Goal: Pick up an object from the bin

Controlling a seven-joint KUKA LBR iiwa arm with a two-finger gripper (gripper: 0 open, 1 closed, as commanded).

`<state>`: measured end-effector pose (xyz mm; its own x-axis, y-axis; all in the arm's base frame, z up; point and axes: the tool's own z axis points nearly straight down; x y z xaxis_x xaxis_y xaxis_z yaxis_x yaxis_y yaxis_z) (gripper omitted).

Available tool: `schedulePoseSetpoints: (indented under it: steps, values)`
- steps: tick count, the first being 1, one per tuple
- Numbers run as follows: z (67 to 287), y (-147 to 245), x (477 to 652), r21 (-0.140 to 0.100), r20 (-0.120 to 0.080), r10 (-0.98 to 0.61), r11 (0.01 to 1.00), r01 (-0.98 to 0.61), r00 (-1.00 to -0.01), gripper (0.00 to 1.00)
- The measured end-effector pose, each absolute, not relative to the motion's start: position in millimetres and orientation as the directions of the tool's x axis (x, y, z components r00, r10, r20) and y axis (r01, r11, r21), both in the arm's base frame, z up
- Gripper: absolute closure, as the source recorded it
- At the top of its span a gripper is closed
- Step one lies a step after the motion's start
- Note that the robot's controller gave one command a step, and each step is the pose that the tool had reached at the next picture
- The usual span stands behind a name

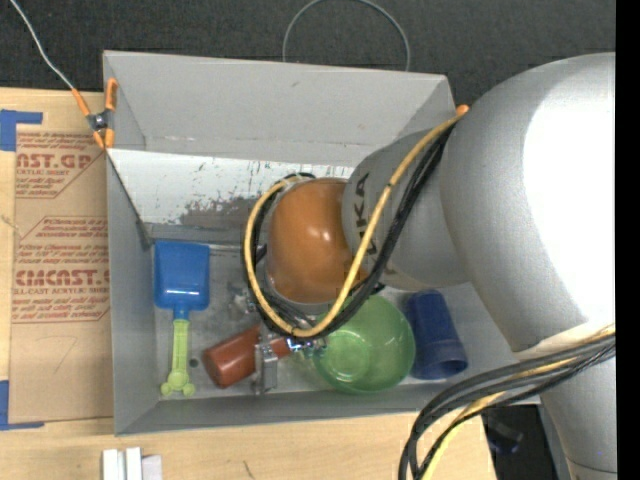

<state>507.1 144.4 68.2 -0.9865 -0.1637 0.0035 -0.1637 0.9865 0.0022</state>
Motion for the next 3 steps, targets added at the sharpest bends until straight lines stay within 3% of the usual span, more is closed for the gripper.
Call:
schedulePoseSetpoints:
  steps: [1, 2, 3]
  values:
    - [69.5, 133.4, 505.8, 0.003, -0.001, -0.192, 0.981, -0.192, -0.981, 1.0]
    - [69.5, 133.5, 505.8, 0.003, -0.001, -0.192, 0.981, -0.192, -0.981, 1.0]
    - [167.2, 122.4, 523.2, 0.003, 0.001, -0.185, 0.983, -0.185, -0.983, 1.0]
